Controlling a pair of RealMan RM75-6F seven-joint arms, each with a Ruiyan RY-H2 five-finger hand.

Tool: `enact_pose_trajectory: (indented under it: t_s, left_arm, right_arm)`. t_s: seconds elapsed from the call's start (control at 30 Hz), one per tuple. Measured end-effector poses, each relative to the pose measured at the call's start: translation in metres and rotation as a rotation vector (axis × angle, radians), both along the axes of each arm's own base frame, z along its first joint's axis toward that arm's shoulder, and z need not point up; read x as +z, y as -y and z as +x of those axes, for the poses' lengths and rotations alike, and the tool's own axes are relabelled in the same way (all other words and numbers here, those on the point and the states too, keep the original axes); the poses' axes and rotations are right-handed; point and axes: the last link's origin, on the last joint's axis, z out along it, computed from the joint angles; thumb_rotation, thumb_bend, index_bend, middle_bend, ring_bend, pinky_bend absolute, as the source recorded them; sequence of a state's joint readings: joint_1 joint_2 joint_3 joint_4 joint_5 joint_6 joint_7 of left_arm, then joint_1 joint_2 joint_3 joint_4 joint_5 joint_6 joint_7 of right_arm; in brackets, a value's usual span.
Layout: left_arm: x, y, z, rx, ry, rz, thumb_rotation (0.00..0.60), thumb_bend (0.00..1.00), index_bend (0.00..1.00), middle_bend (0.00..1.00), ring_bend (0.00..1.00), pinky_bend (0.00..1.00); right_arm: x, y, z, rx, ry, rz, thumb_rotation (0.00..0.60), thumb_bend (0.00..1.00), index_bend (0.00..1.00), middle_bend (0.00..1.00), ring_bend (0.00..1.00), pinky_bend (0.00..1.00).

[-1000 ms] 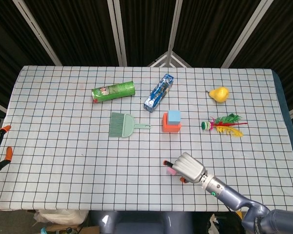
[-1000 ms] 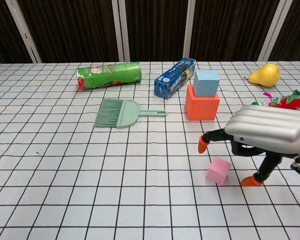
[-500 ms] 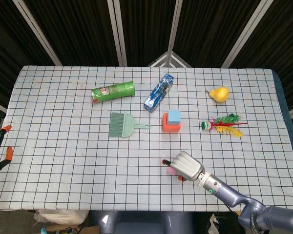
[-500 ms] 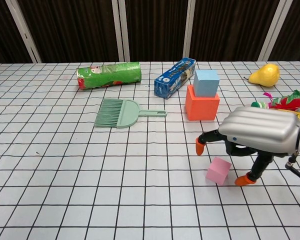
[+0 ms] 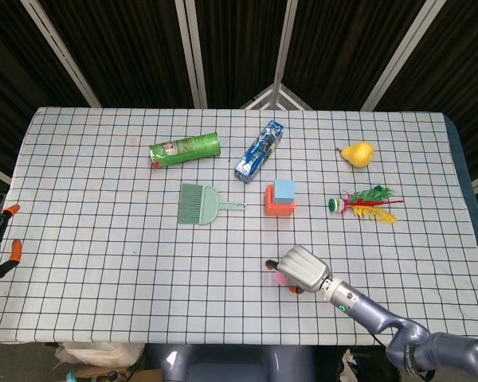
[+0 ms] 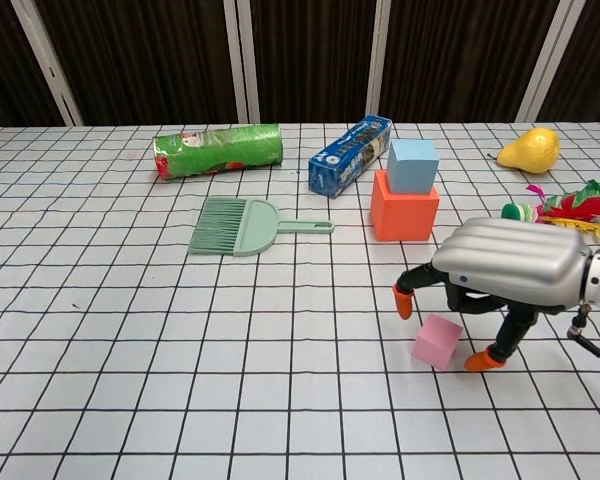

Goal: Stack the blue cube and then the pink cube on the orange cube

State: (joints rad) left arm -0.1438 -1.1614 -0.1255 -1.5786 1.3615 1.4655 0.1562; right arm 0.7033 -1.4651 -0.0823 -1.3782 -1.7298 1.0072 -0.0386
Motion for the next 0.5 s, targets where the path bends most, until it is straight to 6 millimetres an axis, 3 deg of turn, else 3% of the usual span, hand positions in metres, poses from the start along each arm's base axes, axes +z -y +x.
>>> enact_pose_trajectory:
  t_s: [0.5]
  left_arm:
    - [-0.0027, -0.0008, 0.0009, 0.004, -0.008, -0.004, 0.600, 0.56, 0.16, 0.01, 0.00, 0.00]
  right_arm:
    - [-0.0041, 0.0034, -0.0019, -0.002, 0.004, 0.013, 0.600, 0.18, 0.43, 1.00, 1.00, 0.84]
